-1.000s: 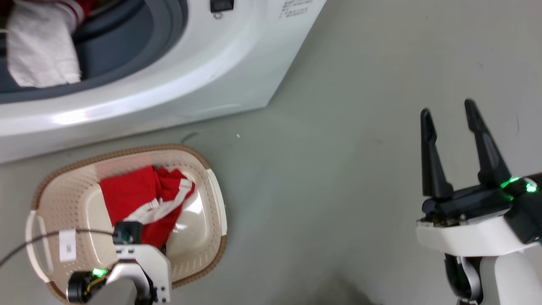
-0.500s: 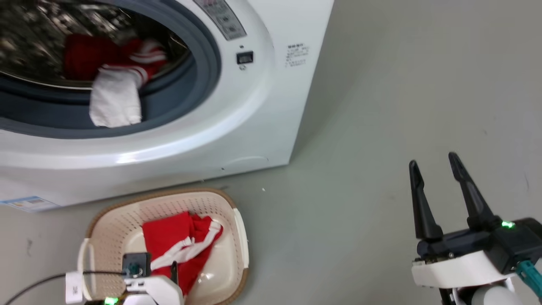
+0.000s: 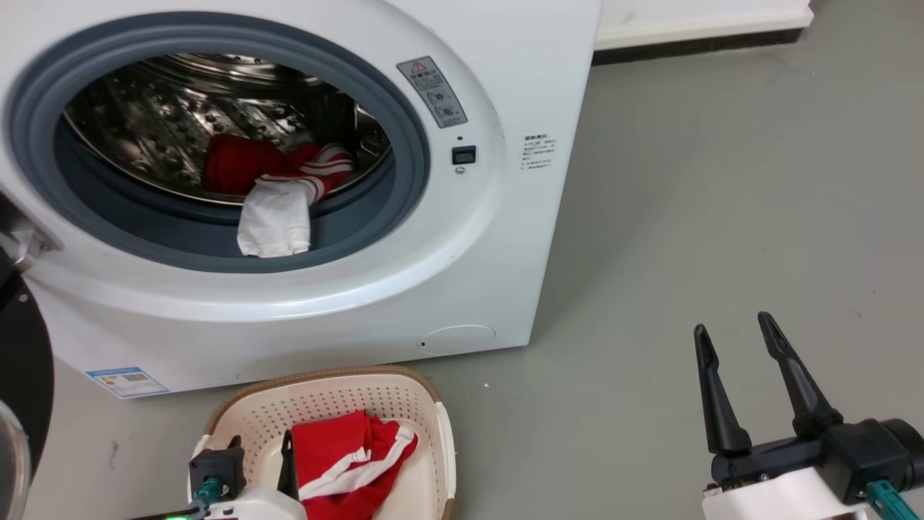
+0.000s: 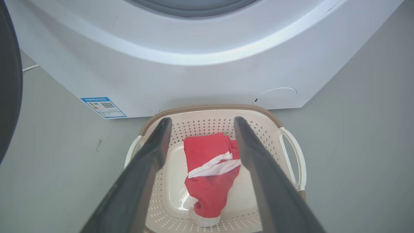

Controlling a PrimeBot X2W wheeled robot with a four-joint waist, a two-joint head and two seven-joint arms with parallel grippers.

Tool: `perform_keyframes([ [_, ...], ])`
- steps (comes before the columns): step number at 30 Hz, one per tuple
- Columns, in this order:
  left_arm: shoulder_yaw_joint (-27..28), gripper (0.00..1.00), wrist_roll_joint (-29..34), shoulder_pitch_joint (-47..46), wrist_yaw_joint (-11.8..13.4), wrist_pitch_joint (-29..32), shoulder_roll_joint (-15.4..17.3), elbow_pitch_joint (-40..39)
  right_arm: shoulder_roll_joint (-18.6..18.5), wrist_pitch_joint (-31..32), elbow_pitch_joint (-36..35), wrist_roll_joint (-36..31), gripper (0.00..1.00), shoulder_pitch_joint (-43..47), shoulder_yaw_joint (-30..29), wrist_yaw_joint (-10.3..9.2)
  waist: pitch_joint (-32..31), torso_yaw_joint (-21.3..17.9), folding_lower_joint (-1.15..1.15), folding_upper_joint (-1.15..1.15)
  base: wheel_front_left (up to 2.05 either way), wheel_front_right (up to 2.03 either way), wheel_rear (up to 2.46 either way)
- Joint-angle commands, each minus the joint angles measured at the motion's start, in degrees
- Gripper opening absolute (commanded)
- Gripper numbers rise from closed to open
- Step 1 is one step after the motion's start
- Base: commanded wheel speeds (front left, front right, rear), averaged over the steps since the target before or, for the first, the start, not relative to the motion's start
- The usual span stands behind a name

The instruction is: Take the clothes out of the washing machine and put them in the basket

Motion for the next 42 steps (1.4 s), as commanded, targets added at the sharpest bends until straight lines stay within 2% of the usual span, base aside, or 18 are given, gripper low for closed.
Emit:
perform_keyframes([
  [1, 1.7, 1.0, 1.6, 1.3, 0.2, -0.1, -0.5, -2.3, 0.0, -0.1, 0.0, 0.0, 1.0, 0.9, -0.1, -0.04, -1.0, 0.9, 0.01, 0.0, 0.0, 0.0, 0.0],
  [11, 11.5, 1.0, 10.7, 6.0, -1.3, -0.1, -3.3, -17.3, 0.0, -0.1, -0.1, 0.3, 1.0, 2.1, 0.0, -0.04, -2.4, 1.7, 0.01, 0.0, 0.0, 0.0, 0.0],
  [19, 15.7, 1.0, 14.4, 1.3, -4.4, -0.1, -3.6, -22.5, 0.0, -0.1, -0.4, 0.6, 1.0, 0.2, 0.5, -0.04, -0.7, 0.5, 0.01, 0.0, 0.0, 0.0, 0.0],
  [25, 17.4, 1.0, 15.5, -7.9, -7.2, -0.1, -1.5, -19.4, 0.0, -0.1, -1.0, 1.2, 1.0, -2.2, 1.3, -0.04, 2.7, -1.5, 0.01, 0.0, 0.0, 0.0, 0.0],
  [30, 17.0, 1.0, 16.4, -19.0, -9.3, -0.1, 2.0, -11.5, 0.0, -0.1, -1.7, 1.7, 1.0, -5.4, 2.5, -0.04, 7.1, -3.7, 0.01, 0.0, 0.0, 0.0, 0.0],
  [38, 15.3, 1.0, 17.1, -36.6, -12.2, 7.5, 7.2, -0.8, 0.0, -0.1, -3.1, 3.3, 1.0, -9.8, 3.3, -0.04, 14.3, -6.9, 0.01, 0.0, 0.0, 0.0, 0.0],
  [42, 14.3, 1.0, 17.2, -42.3, -13.3, 11.8, 9.0, 2.2, 0.0, -0.1, -3.6, 4.4, 1.0, -11.1, 3.5, -0.04, 17.0, -7.9, 0.01, 0.0, 0.0, 0.0, 0.0],
])
